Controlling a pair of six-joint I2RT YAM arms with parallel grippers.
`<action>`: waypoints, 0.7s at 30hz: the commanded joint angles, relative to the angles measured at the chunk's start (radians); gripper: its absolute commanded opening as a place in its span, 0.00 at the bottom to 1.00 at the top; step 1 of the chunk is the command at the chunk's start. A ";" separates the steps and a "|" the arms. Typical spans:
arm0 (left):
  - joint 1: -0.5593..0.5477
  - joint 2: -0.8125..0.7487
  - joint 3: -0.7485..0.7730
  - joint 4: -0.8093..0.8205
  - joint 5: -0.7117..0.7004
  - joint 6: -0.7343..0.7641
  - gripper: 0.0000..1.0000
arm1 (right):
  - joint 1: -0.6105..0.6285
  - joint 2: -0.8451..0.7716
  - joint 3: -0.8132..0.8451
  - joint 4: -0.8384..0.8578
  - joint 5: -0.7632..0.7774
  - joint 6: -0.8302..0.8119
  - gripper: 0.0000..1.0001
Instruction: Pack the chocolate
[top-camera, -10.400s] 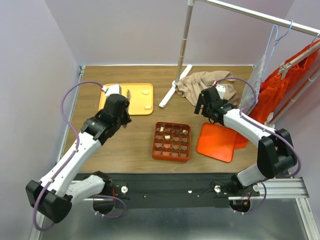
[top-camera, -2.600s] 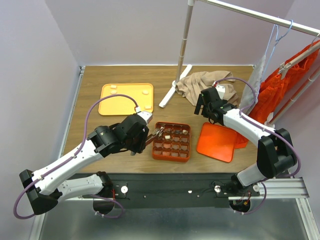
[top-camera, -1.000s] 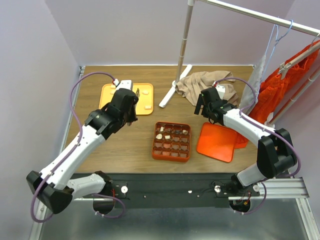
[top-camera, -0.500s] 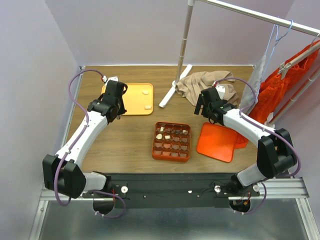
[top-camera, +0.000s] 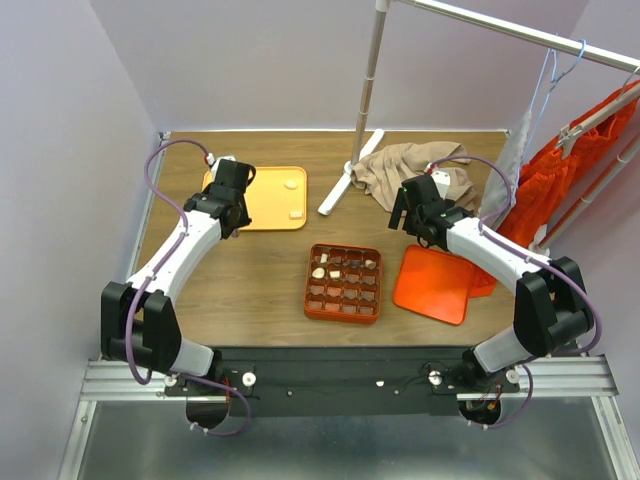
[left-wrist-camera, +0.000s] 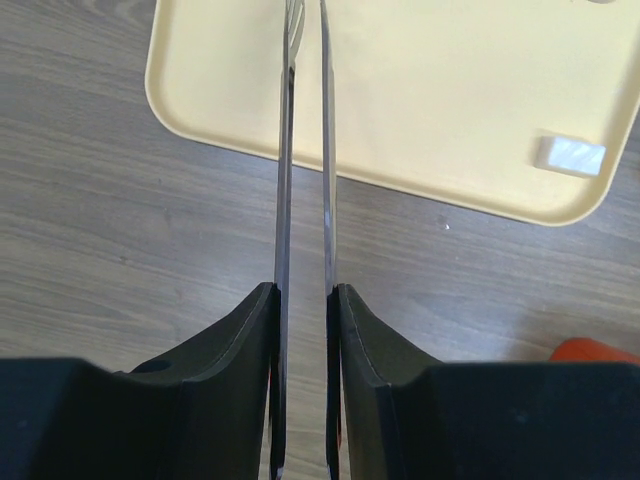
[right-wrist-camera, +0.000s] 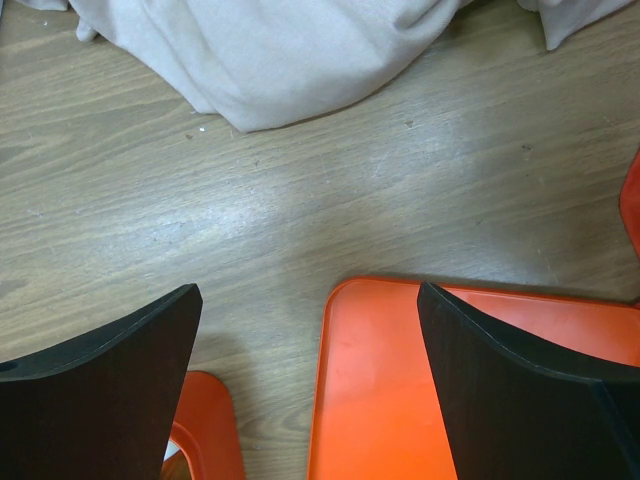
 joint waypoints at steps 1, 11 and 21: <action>0.019 0.028 0.040 0.056 -0.055 0.021 0.39 | -0.003 -0.013 -0.003 -0.019 0.001 0.006 0.98; 0.036 0.094 0.066 0.087 -0.037 0.038 0.40 | -0.004 -0.017 -0.006 -0.019 0.001 0.006 0.98; 0.048 0.111 0.063 0.108 -0.038 0.060 0.49 | -0.003 -0.019 -0.005 -0.019 -0.001 0.006 0.98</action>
